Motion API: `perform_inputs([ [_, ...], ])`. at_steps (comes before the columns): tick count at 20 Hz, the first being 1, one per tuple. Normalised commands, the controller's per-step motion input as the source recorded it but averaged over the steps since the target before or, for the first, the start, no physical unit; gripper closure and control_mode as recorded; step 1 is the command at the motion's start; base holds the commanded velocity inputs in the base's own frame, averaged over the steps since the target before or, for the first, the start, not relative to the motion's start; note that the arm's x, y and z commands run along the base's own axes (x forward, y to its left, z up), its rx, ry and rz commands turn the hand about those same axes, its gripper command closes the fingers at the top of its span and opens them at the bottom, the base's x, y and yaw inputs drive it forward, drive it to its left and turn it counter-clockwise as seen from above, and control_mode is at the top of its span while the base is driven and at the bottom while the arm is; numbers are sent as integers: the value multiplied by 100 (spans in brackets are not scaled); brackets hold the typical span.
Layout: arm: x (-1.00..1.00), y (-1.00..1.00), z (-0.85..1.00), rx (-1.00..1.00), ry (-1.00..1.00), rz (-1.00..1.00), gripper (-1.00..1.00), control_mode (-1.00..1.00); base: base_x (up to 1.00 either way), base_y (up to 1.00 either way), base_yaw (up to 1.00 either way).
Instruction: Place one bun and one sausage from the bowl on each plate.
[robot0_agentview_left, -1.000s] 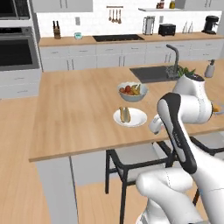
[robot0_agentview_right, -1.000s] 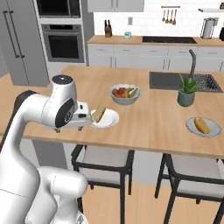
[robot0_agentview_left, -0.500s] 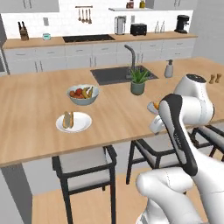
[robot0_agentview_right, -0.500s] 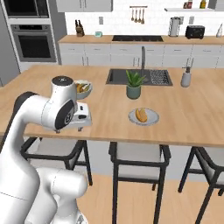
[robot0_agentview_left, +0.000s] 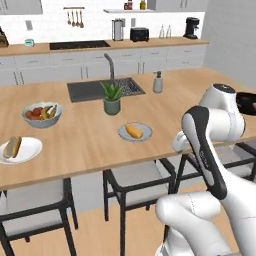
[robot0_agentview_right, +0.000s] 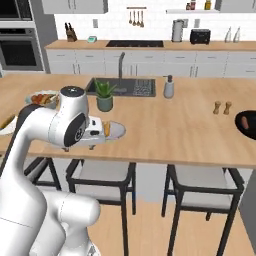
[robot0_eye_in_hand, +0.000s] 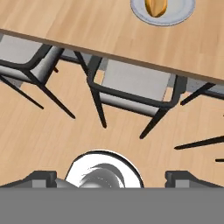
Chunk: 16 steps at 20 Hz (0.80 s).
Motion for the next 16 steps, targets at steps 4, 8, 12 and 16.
perform_inputs([
  [4, 0, 0, 0, 0, 0, 0, -100, 100, 9, -100, 0],
  [8, 0, 0, 0, 0, 0, 0, -100, 100, 7, -100, 0],
  [12, 0, 0, 0, 0, 0, 0, -100, 100, 28, -100, 0],
  [16, 0, 0, 0, 0, 0, 0, -100, 100, 50, -90, 13],
])
